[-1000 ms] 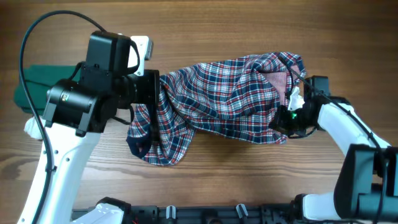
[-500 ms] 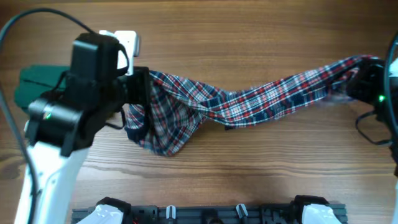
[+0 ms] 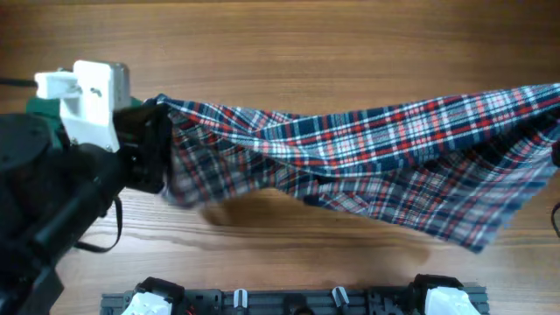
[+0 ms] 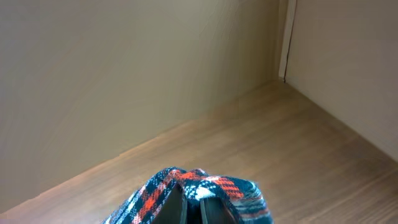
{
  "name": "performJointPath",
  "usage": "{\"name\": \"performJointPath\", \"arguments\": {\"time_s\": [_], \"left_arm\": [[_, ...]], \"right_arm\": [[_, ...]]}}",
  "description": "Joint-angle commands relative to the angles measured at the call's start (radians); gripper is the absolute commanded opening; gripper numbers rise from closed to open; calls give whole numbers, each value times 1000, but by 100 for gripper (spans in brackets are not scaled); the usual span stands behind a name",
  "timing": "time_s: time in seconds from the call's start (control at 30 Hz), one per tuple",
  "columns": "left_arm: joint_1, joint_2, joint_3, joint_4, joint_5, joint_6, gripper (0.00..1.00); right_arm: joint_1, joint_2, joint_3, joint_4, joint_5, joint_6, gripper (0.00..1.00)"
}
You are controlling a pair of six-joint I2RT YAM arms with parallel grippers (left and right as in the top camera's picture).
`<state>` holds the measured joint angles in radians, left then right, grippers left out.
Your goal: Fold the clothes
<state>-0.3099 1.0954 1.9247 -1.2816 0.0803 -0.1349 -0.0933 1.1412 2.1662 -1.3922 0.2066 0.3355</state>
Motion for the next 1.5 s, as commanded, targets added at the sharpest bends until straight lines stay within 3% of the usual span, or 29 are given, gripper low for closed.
{"name": "performJointPath", "arguments": {"time_s": [0.0, 0.2, 0.33, 0.4, 0.43, 0.47, 0.53, 0.6, 0.7, 0.8, 0.9, 0.97, 1.07, 1.17, 1.3, 1.4, 1.47], "left_arm": [[6, 45, 21, -10, 6, 20, 4], [10, 316, 20, -2, -109, 81, 5], [54, 608, 20, 126, -117, 105, 6], [87, 737, 20, 217, -162, 105, 18], [105, 780, 20, 247, -229, 104, 24], [134, 806, 20, 249, -292, 101, 37], [166, 806, 21, 219, -297, 101, 45], [197, 772, 21, 188, -262, 88, 70], [218, 711, 21, 144, -110, 71, 83], [203, 678, 21, 68, -21, 71, 83], [187, 663, 21, -36, -20, 75, 68], [182, 629, 21, -79, -20, 74, 66], [181, 511, 21, -136, -22, 70, 67], [181, 356, 20, -176, -50, 17, 70], [182, 264, 0, -229, -81, -32, 79], [184, 265, -147, -237, -81, -42, 81], [183, 271, -338, -144, -45, -56, 82]], "right_arm": [[0, 63, 18, -27, 19, 35, 5], [0, 350, 18, -56, -1, 30, 4], [0, 623, 18, 33, -25, -48, 6], [-3, 765, 18, 110, -19, -88, 58], [-14, 822, 18, 135, -21, -97, 64], [-38, 870, 18, 135, -41, -89, 67], [-80, 888, 18, 114, -123, -89, 68], [-116, 873, 18, 89, -193, -89, 71], [-151, 825, 18, 6, -281, -98, 73], [-149, 781, 18, -97, -286, -132, 75], [-148, 735, 18, -164, -292, -153, 74], [-148, 672, 18, -153, -336, -172, 74], [-148, 539, 18, -144, -346, -179, 76], [-148, 400, 18, -155, -347, -158, 85], [-148, 327, 3, -216, -365, -127, 93], [-147, 297, -146, -216, -392, -100, 96], [-147, 303, -285, -194, -430, -99, 96]]}}
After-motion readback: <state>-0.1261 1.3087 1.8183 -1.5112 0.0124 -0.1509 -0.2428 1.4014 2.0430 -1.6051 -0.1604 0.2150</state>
